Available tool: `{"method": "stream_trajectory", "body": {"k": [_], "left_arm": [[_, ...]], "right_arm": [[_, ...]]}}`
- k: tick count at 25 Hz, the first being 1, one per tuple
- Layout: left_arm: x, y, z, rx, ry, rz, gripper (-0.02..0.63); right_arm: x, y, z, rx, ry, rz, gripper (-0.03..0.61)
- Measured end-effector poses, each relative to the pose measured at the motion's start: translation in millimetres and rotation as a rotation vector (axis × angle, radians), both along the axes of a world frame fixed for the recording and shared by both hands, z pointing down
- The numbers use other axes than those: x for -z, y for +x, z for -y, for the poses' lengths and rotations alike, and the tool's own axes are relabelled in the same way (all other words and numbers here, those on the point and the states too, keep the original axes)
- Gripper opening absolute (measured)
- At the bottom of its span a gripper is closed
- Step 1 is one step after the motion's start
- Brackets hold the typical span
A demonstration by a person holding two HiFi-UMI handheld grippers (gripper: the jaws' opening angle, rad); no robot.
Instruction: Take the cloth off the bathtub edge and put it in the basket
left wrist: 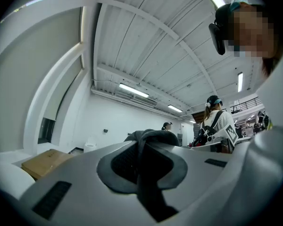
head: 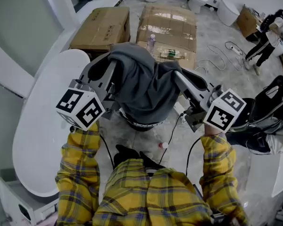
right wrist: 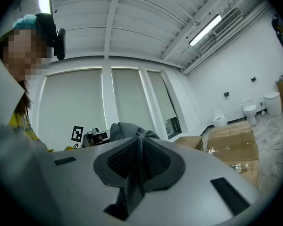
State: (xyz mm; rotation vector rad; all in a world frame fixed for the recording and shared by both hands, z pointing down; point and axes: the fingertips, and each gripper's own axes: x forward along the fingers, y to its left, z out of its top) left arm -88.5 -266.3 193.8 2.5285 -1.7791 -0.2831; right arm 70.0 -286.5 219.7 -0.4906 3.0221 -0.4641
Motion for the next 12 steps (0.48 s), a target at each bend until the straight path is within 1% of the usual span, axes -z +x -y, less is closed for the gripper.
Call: {"method": "stream_trajectory", "body": {"k": [4, 8, 12], "left_arm": [[-26, 15, 28, -0.088, -0.046, 0.002, 0.043], [-66, 27, 52, -0.182, -0.126, -0.021, 0.043], [-107, 29, 73, -0.249, -0.191, -0.015, 0.043]], "right_arm": [[-27, 11, 18, -0.077, -0.046, -0.033, 0.057], [-61, 18, 32, -0.158, -0.096, -0.068, 0.057], [-98, 17, 45, -0.216, -0.158, -0.080, 0.057]]}}
